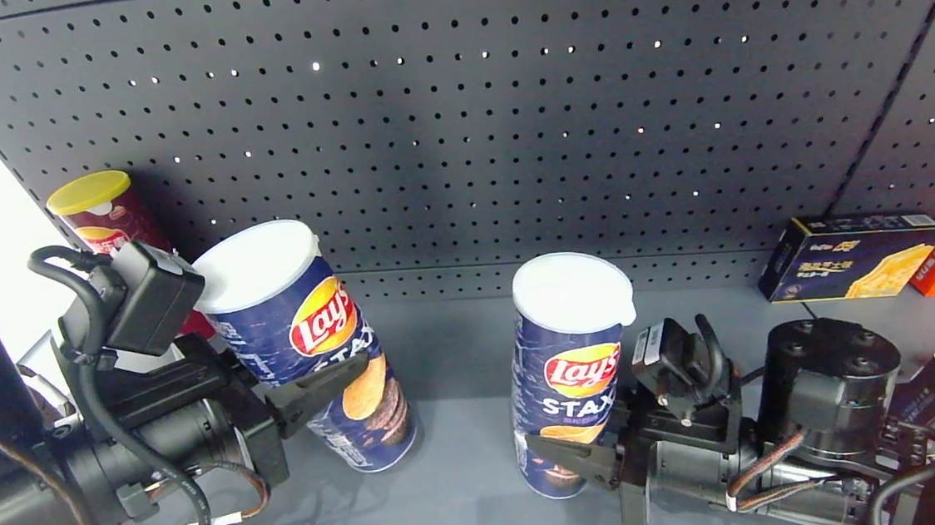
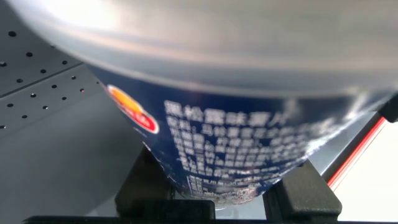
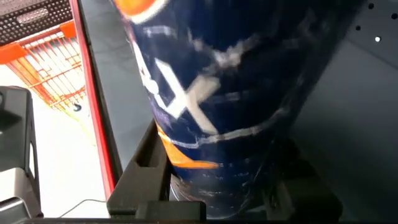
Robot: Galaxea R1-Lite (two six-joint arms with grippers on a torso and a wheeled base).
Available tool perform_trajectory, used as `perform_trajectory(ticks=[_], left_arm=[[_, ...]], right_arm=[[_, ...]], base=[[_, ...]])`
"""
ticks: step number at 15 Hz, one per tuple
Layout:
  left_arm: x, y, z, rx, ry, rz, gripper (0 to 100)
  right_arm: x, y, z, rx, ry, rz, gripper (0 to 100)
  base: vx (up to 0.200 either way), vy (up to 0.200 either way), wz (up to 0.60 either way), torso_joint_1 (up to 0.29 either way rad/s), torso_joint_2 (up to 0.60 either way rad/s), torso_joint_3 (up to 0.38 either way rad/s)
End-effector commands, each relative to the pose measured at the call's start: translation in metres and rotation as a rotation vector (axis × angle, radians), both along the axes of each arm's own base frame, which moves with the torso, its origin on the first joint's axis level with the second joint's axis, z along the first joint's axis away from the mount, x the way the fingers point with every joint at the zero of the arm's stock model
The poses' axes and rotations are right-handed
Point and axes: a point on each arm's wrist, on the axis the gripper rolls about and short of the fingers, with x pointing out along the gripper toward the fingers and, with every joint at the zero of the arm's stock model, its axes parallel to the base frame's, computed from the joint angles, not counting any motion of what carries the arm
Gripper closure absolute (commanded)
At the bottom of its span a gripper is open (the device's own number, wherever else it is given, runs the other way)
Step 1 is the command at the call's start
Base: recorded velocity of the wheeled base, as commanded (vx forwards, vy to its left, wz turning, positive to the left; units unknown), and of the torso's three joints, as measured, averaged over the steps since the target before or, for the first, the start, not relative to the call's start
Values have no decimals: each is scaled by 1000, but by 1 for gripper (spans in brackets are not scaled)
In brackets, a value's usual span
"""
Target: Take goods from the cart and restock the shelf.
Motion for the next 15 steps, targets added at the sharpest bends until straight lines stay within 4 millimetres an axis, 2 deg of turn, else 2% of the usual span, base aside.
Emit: perform_trajectory(ticks=[1,5,6,11,15], left_arm=[[0,0,0,0,1,0,100],[0,0,-1,1,2,0,100],[0,0,-1,1,3,0,100],[-1,0,-2,3,8,-2,100],[-1,0,-3,4,9,-5,100]], right_arm=[[2,1,-6,-18,19,-4,100],[-2,0,-5,-16,12,-1,100],[-2,0,-4,-11,5,-1,0],[-16,-15,7,11,-20,-10,0],[-51,-63,35,90,-111,-62,0]], base=[[0,0,0,0,0,0],[0,0,0,0,0,0],[0,0,0,0,0,0],[0,0,0,0,0,0],[0,0,0,0,0,0]])
